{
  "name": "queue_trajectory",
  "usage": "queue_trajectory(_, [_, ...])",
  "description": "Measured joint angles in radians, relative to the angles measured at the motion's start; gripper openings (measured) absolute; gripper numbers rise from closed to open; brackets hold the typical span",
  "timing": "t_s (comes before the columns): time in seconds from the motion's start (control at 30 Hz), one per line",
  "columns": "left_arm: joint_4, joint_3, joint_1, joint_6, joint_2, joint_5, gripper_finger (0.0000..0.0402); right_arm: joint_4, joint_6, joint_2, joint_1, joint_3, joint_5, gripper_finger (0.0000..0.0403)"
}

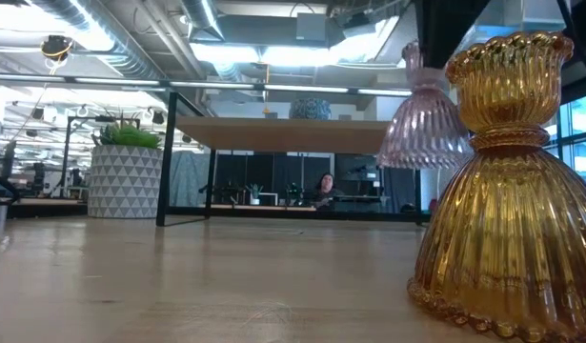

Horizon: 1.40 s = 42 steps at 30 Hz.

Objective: Pick & Place candle stick holders
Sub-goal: Put the right pink candle holder on the shelf

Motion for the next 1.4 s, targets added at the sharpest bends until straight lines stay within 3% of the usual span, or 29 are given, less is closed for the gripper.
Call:
queue_trajectory(0.37, [0.0, 0.0, 0.0, 0.0, 0.0, 0.0, 0.0086, -0.051, 0.006, -0.008, -0.017, 0.119, 0.015, 0.0026])
queue_trajectory(0.97, [0.0, 0.0, 0.0, 0.0, 0.0, 0.0, 0.0086, -0.052, -0.197, -0.009, -0.162, 0.303, 0.033, 0.0026])
queue_trajectory(1.4, [-0.003, 0.0, 0.0, -0.009, 0.0, 0.0, 0.0086, -0.053, -0.218, -0.174, -0.269, 0.307, 0.007, 0.0026])
